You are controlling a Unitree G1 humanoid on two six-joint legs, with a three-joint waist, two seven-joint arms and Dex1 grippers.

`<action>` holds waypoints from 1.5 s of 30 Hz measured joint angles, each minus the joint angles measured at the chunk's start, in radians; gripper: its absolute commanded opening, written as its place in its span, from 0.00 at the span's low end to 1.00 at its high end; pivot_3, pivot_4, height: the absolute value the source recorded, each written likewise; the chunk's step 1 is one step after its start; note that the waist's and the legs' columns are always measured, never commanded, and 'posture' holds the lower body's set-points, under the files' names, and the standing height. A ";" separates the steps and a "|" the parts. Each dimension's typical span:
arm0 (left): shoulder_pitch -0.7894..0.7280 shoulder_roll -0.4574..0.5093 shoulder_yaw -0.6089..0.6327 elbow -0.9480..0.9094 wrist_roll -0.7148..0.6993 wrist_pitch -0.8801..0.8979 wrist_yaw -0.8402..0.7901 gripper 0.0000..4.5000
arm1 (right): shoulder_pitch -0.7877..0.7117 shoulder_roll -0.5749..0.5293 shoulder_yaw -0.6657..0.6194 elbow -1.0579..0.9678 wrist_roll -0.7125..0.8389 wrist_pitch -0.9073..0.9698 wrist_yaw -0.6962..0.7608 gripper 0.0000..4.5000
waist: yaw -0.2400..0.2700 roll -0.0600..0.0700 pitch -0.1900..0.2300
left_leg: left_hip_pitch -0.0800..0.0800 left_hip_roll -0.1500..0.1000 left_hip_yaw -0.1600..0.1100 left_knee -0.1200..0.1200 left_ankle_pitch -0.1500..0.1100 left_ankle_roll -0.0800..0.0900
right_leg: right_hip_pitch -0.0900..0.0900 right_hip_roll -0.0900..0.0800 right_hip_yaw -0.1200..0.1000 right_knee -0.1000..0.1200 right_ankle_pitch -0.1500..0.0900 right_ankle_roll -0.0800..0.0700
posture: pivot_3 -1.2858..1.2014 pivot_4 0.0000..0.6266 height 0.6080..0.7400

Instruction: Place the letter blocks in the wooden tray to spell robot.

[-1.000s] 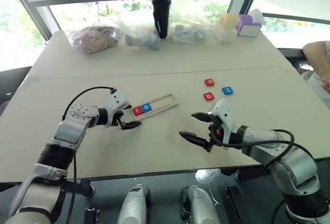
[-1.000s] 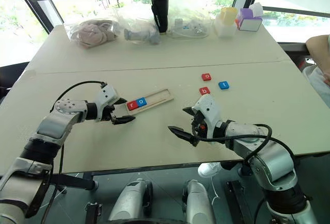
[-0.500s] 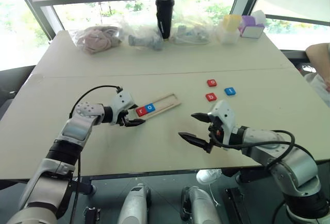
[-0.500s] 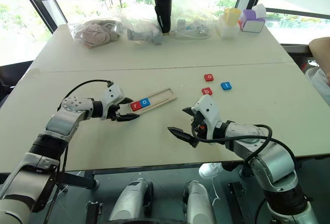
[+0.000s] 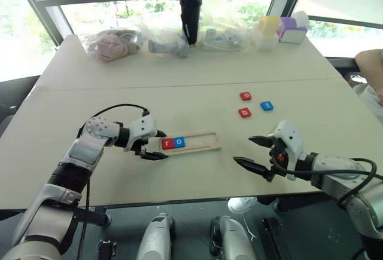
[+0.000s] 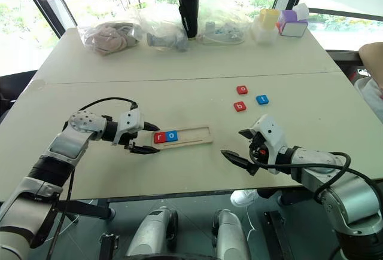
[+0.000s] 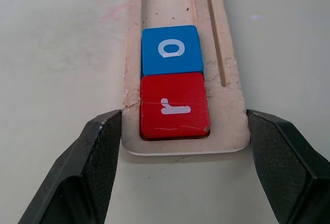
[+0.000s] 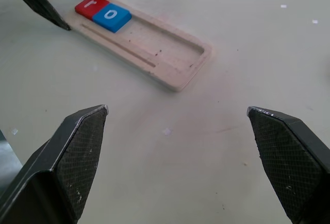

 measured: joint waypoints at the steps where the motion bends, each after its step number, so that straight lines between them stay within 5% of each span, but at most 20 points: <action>1: -0.001 0.000 0.000 0.010 0.005 -0.023 -0.003 0.70 | 0.007 0.001 -0.002 0.000 0.000 -0.001 -0.001 1.00 | 0.000 0.000 0.000 | 0.000 0.000 0.000 0.000 0.000 0.000 | 0.000 0.000 0.000 0.000 0.000 0.000 | 0.52 0.24 1.00; 12: -0.065 -0.007 -0.037 0.132 0.067 -0.308 -0.026 0.70 | 0.020 0.019 0.016 0.019 -0.003 -0.009 -0.003 1.00 | 0.000 0.000 0.000 | 0.000 0.000 0.000 0.000 0.000 0.000 | 0.000 0.000 0.000 0.000 0.000 0.000 | 0.52 0.24 1.00; 19: -0.101 -0.026 -0.037 0.196 0.065 -0.305 -0.060 0.70 | 0.021 0.019 0.029 0.030 -0.006 -0.011 -0.003 1.00 | -0.001 0.000 0.000 | 0.001 0.000 0.000 0.000 0.000 0.000 | 0.001 0.000 0.000 0.000 0.000 0.000 | 0.52 0.24 1.00; 22: -0.107 -0.037 -0.032 0.212 0.058 -0.284 -0.064 0.99 | 0.019 0.020 0.040 0.030 -0.010 -0.011 -0.004 1.00 | 0.002 0.000 0.000 | 0.001 0.000 0.000 0.000 0.000 0.000 | 0.001 0.000 0.000 0.000 0.000 0.000 | 0.52 0.24 1.00; 32: -0.121 -0.042 -0.023 0.235 0.050 -0.246 -0.056 0.99 | -0.004 0.029 0.039 0.051 -0.012 -0.011 -0.005 1.00 | 0.001 0.000 0.000 | 0.000 0.000 0.000 0.000 0.000 0.000 | 0.001 0.000 0.000 0.000 0.000 0.000 | 0.52 0.24 1.00; 36: -0.123 -0.011 0.017 0.209 0.016 -0.174 -0.068 0.99 | -0.020 0.074 -0.021 0.057 0.061 -0.006 -0.005 1.00 | -0.003 -0.001 0.001 | 0.000 0.001 0.000 0.000 0.000 0.000 | 0.000 0.000 0.000 0.000 0.000 0.000 | 0.52 0.24 1.00; 45: 0.019 0.184 0.157 -0.199 -0.264 0.263 -0.207 0.99 | -0.093 0.053 -0.095 0.086 0.154 0.025 -0.015 1.00 | -0.003 0.000 0.001 | 0.000 0.001 0.001 -0.001 -0.001 0.000 | -0.002 0.000 0.000 0.000 -0.001 0.000 | 0.52 0.24 1.00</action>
